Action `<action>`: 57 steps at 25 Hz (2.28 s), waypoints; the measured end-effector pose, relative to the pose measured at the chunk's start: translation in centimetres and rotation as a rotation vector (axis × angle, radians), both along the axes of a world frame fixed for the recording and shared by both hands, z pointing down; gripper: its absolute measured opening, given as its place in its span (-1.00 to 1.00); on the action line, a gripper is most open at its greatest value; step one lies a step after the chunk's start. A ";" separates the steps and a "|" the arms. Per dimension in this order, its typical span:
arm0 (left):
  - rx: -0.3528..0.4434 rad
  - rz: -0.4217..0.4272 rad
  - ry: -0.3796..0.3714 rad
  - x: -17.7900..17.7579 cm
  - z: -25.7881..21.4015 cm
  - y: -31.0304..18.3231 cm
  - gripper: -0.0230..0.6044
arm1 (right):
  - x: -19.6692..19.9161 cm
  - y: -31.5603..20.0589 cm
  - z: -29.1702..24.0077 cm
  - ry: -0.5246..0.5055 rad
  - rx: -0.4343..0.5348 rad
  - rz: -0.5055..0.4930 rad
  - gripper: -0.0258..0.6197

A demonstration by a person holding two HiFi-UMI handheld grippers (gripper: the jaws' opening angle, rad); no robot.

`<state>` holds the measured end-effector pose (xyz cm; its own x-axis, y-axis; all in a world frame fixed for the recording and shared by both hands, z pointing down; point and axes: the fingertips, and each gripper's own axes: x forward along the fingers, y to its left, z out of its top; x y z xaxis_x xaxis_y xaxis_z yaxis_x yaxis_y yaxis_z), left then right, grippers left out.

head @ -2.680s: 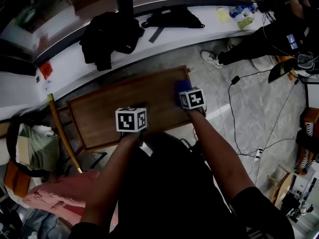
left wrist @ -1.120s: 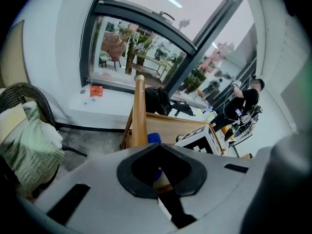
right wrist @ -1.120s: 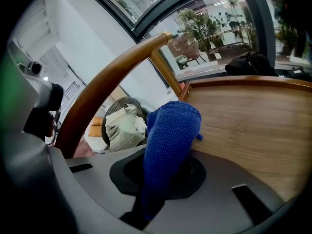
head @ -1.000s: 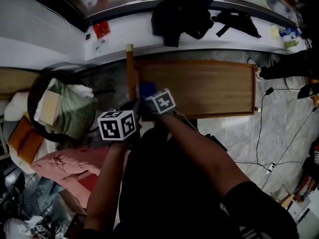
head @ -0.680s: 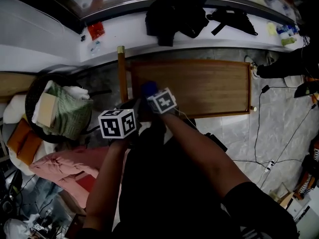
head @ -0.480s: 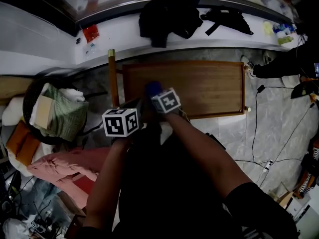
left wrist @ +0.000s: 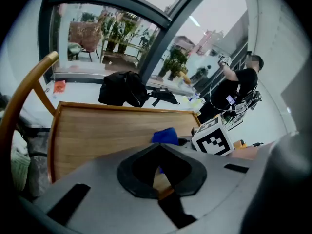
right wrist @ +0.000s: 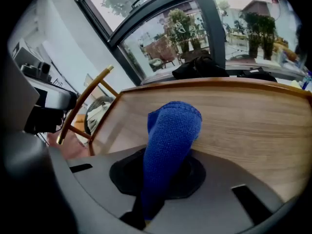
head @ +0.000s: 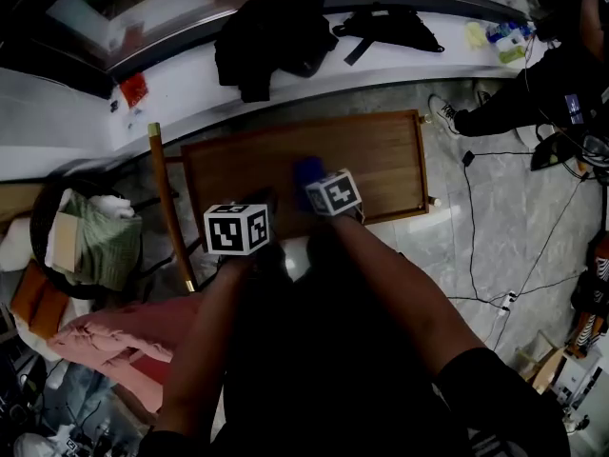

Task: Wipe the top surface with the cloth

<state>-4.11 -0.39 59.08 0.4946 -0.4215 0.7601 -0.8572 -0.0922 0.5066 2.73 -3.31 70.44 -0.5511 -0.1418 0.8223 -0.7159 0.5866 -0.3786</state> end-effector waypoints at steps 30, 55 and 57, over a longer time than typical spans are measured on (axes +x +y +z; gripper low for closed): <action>-0.023 0.204 0.019 18.6 2.4 -3.1 -0.90 | 27.0 -5.0 -0.9 0.256 0.048 0.274 -0.77; 0.045 -0.128 0.007 -13.2 -3.7 4.5 -0.90 | -17.1 5.9 -4.1 -0.185 -0.037 -0.066 -0.77; 0.041 -0.138 0.006 -14.9 -3.6 5.4 -0.90 | -19.8 6.9 -3.5 -0.194 -0.041 -0.090 -0.77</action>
<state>-18.99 4.99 55.45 0.4345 -0.5162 0.7381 -0.8601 0.0054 0.5101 -17.02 3.60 66.92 -0.7083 -0.0537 0.7039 -0.5730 0.6261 -0.5288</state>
